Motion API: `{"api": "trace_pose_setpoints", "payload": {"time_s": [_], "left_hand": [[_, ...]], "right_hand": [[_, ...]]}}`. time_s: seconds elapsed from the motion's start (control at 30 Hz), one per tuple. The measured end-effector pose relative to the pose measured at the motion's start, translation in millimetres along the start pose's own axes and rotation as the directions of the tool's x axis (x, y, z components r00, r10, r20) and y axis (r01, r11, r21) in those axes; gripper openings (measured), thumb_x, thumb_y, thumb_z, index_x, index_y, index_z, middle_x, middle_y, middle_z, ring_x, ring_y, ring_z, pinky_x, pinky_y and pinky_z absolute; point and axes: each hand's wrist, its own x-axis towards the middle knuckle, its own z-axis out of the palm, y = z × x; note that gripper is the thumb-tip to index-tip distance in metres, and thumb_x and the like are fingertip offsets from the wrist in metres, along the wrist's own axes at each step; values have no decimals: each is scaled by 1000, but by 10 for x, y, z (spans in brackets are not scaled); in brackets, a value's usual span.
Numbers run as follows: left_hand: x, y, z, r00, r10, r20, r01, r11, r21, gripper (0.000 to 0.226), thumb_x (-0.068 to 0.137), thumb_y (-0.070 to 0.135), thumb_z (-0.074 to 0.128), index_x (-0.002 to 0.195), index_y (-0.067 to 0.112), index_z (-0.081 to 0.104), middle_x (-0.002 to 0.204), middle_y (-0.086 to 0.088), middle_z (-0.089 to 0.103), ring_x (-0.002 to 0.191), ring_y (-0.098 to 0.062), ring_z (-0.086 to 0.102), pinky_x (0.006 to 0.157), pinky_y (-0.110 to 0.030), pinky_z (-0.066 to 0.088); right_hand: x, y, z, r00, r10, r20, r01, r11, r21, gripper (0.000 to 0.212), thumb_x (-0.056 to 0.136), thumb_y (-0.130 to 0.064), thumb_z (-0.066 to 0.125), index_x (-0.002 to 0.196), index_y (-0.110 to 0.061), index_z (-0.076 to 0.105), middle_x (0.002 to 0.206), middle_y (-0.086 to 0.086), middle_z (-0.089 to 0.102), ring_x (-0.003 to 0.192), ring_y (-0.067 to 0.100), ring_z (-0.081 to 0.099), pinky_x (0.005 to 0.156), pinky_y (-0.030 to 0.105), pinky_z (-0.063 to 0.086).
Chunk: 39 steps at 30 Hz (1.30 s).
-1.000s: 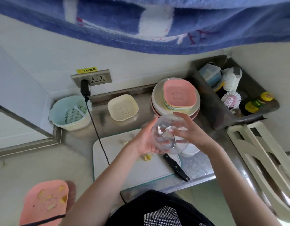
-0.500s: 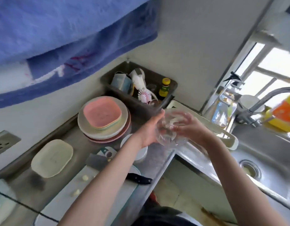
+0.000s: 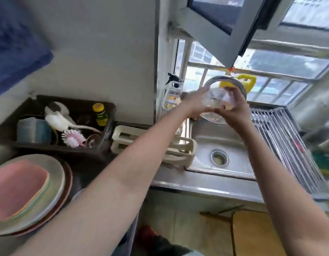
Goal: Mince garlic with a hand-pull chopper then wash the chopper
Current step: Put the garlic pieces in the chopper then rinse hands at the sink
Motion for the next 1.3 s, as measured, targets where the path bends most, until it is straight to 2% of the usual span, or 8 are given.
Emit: {"api": "trace_pose_setpoints", "payload": {"time_s": [0.13, 0.4, 0.67, 0.87, 1.0, 1.1, 1.23, 1.3], "left_hand": [[179, 120, 229, 986, -14, 165, -25, 972, 233, 83, 88, 20, 64, 154, 19, 12, 147, -17, 40, 129, -31, 45, 102, -32, 39], [162, -95, 293, 985, -6, 172, -58, 929, 367, 87, 88, -3, 53, 153, 30, 5, 139, -16, 47, 111, -30, 57, 85, -35, 51], [-2, -166, 79, 990, -78, -116, 73, 997, -40, 66, 91, 12, 59, 149, 17, 29, 147, -11, 41, 132, -26, 42, 102, -32, 39], [-547, -422, -418, 944, -305, -129, 262, 926, -273, 45, 92, 34, 58, 133, 17, 49, 138, -5, 49, 113, -21, 53, 75, -27, 45], [-1355, -816, -937, 877, -471, 99, 475, 815, -332, 38, 91, 36, 59, 124, 16, 55, 129, -8, 55, 112, -24, 59, 82, -44, 56], [-2158, -1075, -1268, 767, -576, 282, 641, 682, -351, 51, 86, 45, 63, 126, 15, 56, 127, -16, 58, 108, -35, 64, 80, -44, 57], [-3331, -1229, -1333, 669, -723, 174, 721, 572, -392, 33, 89, 39, 59, 114, 18, 60, 113, -9, 62, 97, -32, 65, 63, -32, 59], [-3979, -1346, -1225, 633, -756, 170, 706, 472, -529, 59, 68, 44, 79, 118, 20, 60, 114, -5, 65, 95, -29, 67, 56, -30, 57]], "right_hand": [[-29, 357, -84, 983, -181, -16, 171, 953, -251, 66, 66, -9, 83, 124, -10, 52, 120, 15, 59, 108, 32, 57, 84, 27, 38], [-127, 469, 32, 926, -376, 15, 349, 843, -409, 60, 73, 4, 71, 121, -21, 45, 120, 18, 57, 115, 39, 50, 97, 48, 44], [-49, 11, 220, 950, 312, -20, -299, 927, 227, 70, 71, -24, 82, 126, -16, 40, 122, 6, 56, 103, 19, 59, 85, 31, 49], [-269, -525, 497, 635, 390, 667, -736, 568, 369, 71, 67, -26, 81, 127, -14, 46, 121, 16, 51, 107, 32, 57, 66, 54, 56], [-614, -1006, 833, 418, 181, 890, -708, 678, 195, 27, 83, -23, 67, 107, -15, 58, 96, 5, 58, 78, 15, 66, 61, 50, 59], [-919, -1365, 1143, 162, 38, 986, -587, 807, 66, 33, 84, -27, 62, 114, -15, 55, 93, 6, 64, 64, 16, 67, 59, 39, 60], [-1503, -1849, 1588, -80, -81, 993, -417, 908, 40, 15, 92, -26, 60, 101, -14, 57, 86, 0, 71, 75, 24, 67, 64, 39, 59], [-1895, -2018, 1831, -166, -95, 981, -374, 927, 27, 9, 93, -20, 59, 101, -15, 56, 98, 2, 68, 87, 29, 67, 65, 42, 60]]}}
